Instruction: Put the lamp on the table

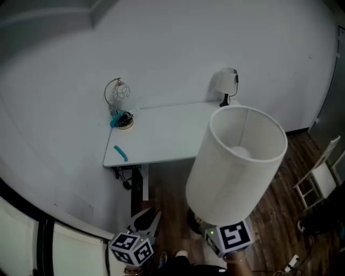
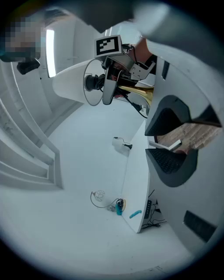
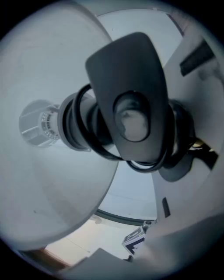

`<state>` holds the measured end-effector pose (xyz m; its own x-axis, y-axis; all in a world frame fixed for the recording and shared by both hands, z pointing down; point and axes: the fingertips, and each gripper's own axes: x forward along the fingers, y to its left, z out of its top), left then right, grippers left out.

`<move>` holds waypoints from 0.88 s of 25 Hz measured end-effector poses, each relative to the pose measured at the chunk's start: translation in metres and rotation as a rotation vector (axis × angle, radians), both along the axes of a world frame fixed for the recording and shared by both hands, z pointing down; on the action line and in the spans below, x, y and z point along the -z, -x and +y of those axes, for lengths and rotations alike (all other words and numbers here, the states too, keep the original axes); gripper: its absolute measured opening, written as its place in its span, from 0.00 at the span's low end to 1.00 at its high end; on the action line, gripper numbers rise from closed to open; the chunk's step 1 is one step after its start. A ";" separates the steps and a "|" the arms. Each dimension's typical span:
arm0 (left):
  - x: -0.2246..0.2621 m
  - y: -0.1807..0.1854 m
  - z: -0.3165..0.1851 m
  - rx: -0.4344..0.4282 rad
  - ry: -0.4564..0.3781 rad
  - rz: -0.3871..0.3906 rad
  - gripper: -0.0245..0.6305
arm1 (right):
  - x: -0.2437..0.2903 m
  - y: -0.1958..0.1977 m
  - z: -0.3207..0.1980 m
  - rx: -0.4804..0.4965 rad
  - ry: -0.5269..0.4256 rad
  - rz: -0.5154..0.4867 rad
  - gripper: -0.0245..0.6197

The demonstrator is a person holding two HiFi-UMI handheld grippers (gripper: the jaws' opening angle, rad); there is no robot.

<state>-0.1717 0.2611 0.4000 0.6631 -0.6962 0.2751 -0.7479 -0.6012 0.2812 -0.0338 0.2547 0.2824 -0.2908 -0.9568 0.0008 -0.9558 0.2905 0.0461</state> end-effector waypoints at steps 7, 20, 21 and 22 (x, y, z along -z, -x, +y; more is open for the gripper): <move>0.009 -0.007 -0.012 0.006 -0.044 -0.010 0.16 | 0.000 -0.004 -0.006 -0.009 -0.009 0.013 0.06; 0.019 -0.020 -0.028 -0.018 -0.079 -0.018 0.16 | -0.006 -0.006 -0.017 -0.030 0.002 0.015 0.06; 0.019 -0.021 -0.030 -0.021 -0.080 -0.018 0.16 | -0.006 -0.006 -0.018 -0.031 0.001 0.015 0.06; 0.018 -0.022 -0.032 -0.024 -0.081 -0.019 0.16 | -0.006 -0.006 -0.020 -0.034 0.000 0.014 0.06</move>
<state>-0.1501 0.2294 0.3816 0.6753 -0.7004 0.2311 -0.7375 -0.6396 0.2169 -0.0282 0.2346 0.2886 -0.2585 -0.9660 0.0049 -0.9642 0.2583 0.0593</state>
